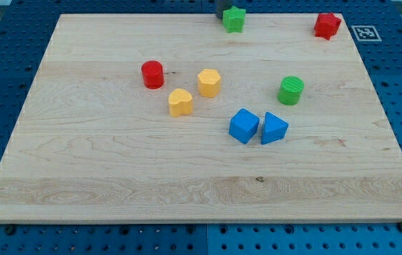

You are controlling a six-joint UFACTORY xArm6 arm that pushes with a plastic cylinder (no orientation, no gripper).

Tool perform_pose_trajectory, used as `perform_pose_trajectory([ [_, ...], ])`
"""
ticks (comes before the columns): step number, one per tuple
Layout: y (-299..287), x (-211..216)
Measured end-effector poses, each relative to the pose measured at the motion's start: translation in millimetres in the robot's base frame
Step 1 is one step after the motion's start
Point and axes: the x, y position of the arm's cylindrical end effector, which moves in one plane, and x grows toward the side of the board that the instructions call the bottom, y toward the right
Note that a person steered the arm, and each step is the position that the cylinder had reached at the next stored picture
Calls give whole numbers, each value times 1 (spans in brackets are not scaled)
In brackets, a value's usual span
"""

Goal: Move the green star towards the yellow hexagon

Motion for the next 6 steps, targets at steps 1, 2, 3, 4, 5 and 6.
perform_pose_trajectory([
  [1,37,2],
  [2,38,22],
  [3,38,57],
  [4,38,82],
  [5,38,104],
  [6,42,116],
])
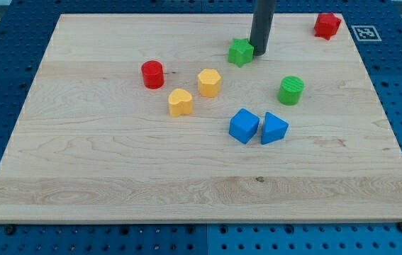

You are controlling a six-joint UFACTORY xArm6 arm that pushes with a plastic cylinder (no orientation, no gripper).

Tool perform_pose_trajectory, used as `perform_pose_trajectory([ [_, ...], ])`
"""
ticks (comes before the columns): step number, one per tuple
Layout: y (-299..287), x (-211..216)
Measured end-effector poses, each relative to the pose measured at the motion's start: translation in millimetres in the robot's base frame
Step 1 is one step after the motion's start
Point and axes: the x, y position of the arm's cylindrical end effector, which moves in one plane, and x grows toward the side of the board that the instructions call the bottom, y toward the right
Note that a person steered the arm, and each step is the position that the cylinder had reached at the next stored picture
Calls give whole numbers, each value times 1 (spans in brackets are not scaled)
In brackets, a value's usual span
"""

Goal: Move the green star towards the yellow hexagon

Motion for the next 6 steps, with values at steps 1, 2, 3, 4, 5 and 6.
perform_pose_trajectory([
  [1,0,1],
  [2,-1,6],
  [3,-12,9],
  [4,-29,9],
  [5,-48,11],
  [6,-67,13],
])
